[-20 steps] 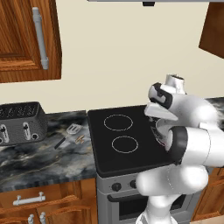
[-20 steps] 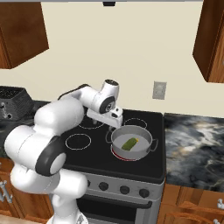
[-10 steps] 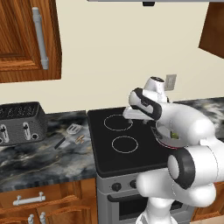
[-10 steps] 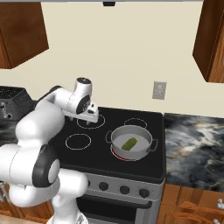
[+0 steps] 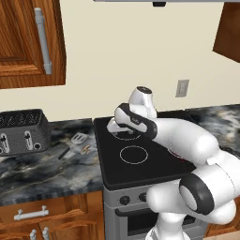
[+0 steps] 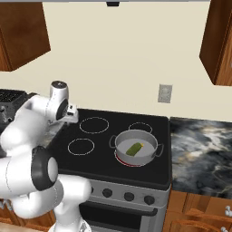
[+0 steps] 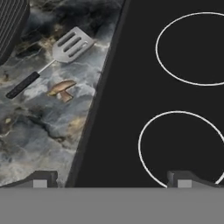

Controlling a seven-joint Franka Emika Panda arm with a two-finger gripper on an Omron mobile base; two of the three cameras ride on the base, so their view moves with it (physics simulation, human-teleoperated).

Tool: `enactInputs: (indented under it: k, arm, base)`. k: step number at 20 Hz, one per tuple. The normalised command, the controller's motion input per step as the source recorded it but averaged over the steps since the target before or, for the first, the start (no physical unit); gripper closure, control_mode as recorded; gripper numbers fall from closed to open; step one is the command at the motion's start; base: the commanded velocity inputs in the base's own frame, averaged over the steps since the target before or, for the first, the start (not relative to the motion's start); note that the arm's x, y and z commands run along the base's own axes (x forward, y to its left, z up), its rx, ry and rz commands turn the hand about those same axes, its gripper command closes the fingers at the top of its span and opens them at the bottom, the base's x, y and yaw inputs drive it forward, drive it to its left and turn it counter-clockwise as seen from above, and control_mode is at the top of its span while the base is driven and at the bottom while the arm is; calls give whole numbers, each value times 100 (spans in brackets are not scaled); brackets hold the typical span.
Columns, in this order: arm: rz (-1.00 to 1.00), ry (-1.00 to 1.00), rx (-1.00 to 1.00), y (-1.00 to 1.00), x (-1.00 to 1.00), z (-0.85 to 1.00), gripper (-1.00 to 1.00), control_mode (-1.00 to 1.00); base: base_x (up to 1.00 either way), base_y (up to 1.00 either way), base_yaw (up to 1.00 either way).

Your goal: Put the cucumber and mushroom in the pot. Retrieve the spatula and lightly stir the vegetables in the pot.

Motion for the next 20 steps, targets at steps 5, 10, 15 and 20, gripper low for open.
enactInputs:
  k: [5,10,15,20]
  arm:
    - [13,-2,-3,100,0,5,-100,-100]
    - [7,-1,-6,91,0,0,-100,-100]
    - [0,-1,-3,17,3,-7,-100,-100]
    - [0,-1,0,0,16,-21,-100,-100]
  base:
    - [0,0,0]
    - [0,0,0]
    - [0,0,0]
    - [0,0,0]
